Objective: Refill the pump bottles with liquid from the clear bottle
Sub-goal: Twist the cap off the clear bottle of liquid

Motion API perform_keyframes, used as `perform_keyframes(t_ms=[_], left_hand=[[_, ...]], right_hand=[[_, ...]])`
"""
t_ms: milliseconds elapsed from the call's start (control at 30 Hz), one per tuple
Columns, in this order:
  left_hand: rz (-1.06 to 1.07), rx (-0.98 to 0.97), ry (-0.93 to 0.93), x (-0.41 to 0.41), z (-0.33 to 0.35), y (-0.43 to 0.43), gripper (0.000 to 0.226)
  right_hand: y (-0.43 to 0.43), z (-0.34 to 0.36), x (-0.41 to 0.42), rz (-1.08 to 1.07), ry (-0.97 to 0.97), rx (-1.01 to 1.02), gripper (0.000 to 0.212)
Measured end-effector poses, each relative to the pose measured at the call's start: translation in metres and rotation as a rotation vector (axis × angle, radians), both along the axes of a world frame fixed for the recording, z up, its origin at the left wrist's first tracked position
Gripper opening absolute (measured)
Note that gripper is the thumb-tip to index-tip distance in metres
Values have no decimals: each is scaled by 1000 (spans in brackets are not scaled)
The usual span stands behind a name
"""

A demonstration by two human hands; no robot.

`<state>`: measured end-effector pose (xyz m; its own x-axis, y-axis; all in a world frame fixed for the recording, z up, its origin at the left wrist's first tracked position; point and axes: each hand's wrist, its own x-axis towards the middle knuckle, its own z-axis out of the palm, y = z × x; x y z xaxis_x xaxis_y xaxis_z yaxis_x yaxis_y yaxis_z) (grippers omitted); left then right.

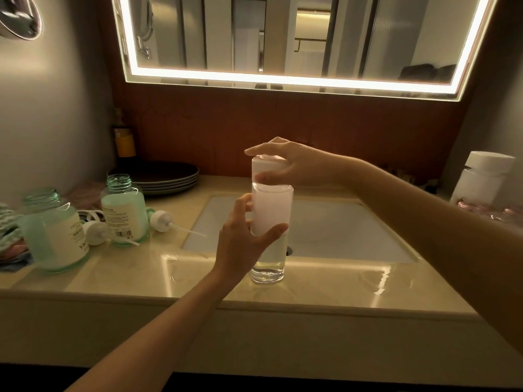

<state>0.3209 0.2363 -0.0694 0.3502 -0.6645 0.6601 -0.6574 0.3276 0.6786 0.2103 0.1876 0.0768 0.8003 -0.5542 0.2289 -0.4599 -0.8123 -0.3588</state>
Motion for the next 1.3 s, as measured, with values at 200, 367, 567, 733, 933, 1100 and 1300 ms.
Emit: perform_keyframes(t_ms=[200, 367, 567, 733, 933, 1100, 1300], left_hand=[[-8, -1, 12, 0, 1, 1, 86], [2, 7, 9, 0, 1, 0, 87], [-3, -3, 7, 0, 1, 0, 87], [3, -3, 24, -2, 1, 0, 86], [-4, -6, 6, -1, 1, 1, 87], [-3, -2, 11, -2, 2, 1, 86], [1, 5, 23, -3, 2, 2, 87]], right_hand=[[2, 0, 1, -150, 48, -180, 71], [0, -8, 3, -93, -11, -139, 56], [0, 0, -2, -80, 28, -37, 68], [11, -7, 4, -254, 88, -352, 81], [7, -2, 1, -60, 13, -64, 55], [3, 5, -3, -49, 25, -65, 73], [0, 1, -1, -3, -10, -91, 62]])
